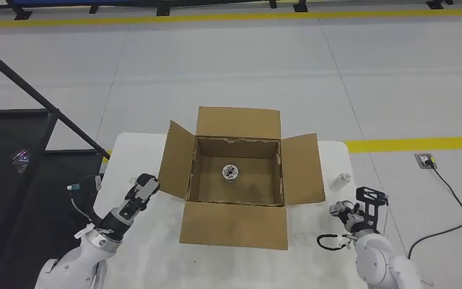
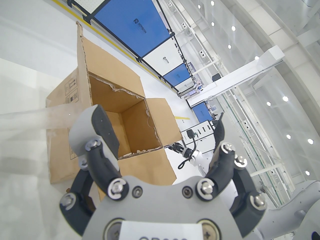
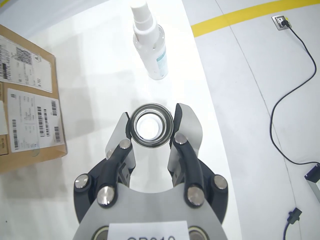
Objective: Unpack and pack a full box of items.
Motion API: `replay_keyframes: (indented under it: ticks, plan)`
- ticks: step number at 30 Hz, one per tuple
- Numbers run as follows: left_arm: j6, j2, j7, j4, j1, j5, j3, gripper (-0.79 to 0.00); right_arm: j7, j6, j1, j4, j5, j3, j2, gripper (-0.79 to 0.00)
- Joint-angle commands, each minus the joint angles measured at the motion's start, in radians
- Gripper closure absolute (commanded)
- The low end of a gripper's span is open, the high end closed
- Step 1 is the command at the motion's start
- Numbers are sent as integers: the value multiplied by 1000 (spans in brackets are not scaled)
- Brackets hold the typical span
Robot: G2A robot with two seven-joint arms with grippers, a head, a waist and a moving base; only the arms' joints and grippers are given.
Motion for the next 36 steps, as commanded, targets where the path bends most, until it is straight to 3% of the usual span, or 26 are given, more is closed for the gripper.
replay_keyframes:
  ticks: [1,4,6,7,9,15,20,27,31,36]
  plan:
    - [0,0,0,0,0,0,0,-785,-2,7,18,31,-4,-8,-1,0]
    - [0,0,0,0,0,0,0,-785,-6,5,35,55,7,-15,-1,0]
    - [0,0,0,0,0,0,0,-785,-10,5,40,61,10,-17,-1,-314]
    - [0,0,0,0,0,0,0,-785,-10,4,41,61,13,-18,-1,-366]
    - [0,0,0,0,0,0,0,-785,-14,2,40,53,21,-19,-1,-785]
    - [0,0,0,0,0,0,0,-785,-33,4,23,-29,19,-10,0,-785]
    - [0,0,0,0,0,0,0,-785,-87,15,4,-213,11,-17,-1,-785]
    - [0,0,0,0,0,0,0,-785,-117,-74,43,-436,-57,-185,-6,-785]
    - [0,0,0,0,0,0,0,-785,-16,-130,158,-393,-77,-348,-16,-785]
    - [8,0,17,-2,8,4,-3,-785,141,-117,387,-127,-85,-544,-47,-785]
